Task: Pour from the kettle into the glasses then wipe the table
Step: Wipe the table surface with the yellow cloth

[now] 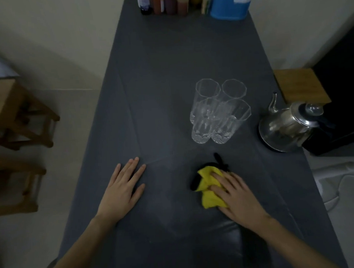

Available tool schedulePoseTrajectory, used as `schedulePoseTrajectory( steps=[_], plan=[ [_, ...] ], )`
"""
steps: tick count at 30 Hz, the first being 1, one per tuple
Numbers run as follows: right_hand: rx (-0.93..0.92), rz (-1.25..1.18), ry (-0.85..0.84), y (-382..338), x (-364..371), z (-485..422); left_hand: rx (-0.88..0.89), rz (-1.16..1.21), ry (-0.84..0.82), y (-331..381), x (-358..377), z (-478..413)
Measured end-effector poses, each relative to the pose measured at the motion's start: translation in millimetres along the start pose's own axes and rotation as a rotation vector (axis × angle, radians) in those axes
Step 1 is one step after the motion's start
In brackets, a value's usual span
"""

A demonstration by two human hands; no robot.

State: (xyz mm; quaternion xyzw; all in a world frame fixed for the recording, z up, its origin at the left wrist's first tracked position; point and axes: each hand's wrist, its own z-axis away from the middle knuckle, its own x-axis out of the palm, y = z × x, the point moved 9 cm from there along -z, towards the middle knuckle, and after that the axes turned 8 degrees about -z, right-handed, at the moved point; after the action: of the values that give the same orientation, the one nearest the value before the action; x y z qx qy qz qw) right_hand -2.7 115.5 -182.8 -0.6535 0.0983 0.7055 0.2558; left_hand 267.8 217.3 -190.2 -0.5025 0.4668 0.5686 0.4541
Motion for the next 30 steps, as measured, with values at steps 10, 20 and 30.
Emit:
schedulePoseTrajectory(
  steps=[10,20,30],
  plan=[
    [0.189,-0.093,0.002,13,-1,-5,-0.011,0.019,0.043,0,1,0],
    [-0.146,-0.126,0.009,-128,8,-91,-0.125,-0.041,0.034,-11,2,2],
    [-0.259,-0.043,-0.039,-90,24,1,-0.193,0.023,0.054,-18,2,57]
  ],
)
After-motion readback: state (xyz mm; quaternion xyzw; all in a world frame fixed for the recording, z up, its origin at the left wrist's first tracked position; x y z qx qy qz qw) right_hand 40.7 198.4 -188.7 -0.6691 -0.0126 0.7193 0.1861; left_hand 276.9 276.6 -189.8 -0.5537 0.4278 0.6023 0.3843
